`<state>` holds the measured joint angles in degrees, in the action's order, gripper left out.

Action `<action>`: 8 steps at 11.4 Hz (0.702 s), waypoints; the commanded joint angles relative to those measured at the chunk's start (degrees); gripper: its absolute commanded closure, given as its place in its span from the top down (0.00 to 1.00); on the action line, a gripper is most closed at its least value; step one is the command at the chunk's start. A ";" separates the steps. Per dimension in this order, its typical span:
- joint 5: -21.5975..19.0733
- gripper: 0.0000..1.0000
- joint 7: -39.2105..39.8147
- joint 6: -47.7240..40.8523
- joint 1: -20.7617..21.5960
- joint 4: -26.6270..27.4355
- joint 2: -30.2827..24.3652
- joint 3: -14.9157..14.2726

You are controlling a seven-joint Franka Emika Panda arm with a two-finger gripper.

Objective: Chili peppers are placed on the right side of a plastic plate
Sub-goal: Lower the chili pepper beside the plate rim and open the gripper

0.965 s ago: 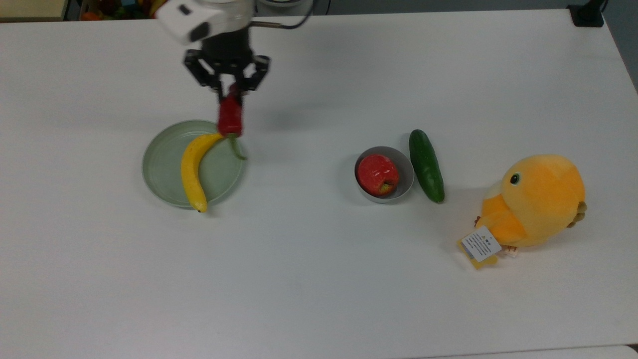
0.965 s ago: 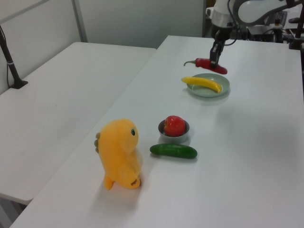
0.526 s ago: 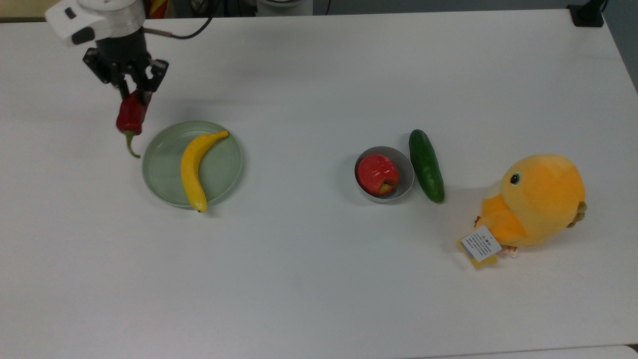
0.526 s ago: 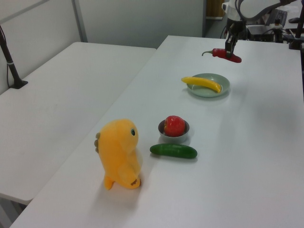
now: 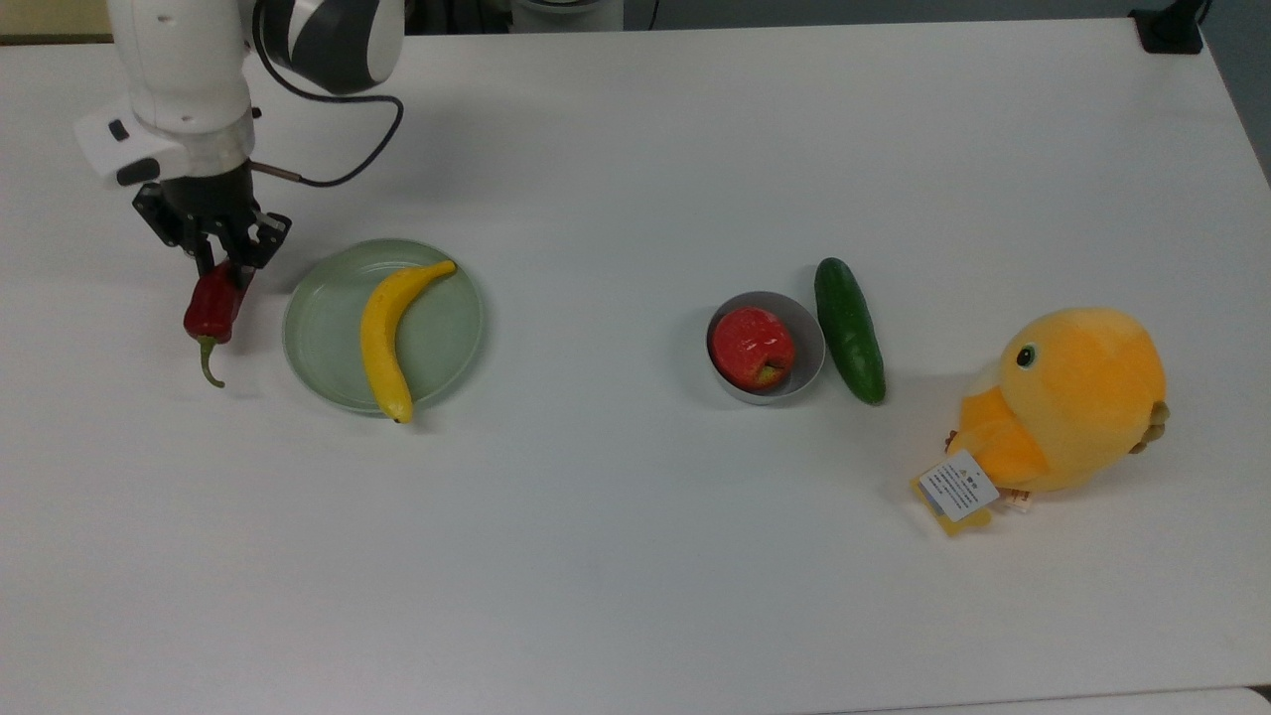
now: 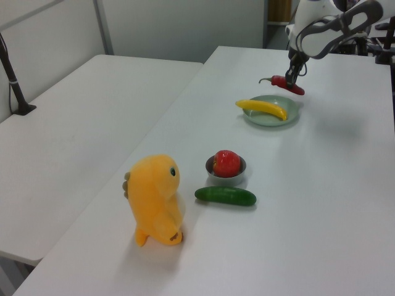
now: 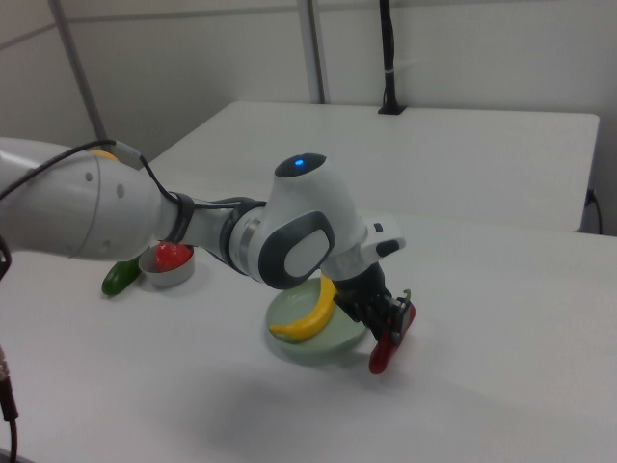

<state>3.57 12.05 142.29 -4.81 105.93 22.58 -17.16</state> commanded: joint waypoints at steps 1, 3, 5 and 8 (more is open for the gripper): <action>0.21 0.00 0.08 0.44 0.15 -3.00 3.96 0.37; 0.38 0.01 0.17 0.53 0.24 -3.10 4.14 0.55; 0.39 0.01 0.17 0.53 0.33 -3.53 4.23 1.51; 0.39 0.07 0.00 0.53 0.42 -3.89 4.23 2.13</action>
<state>3.57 12.05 142.34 -4.60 102.74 26.38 -15.24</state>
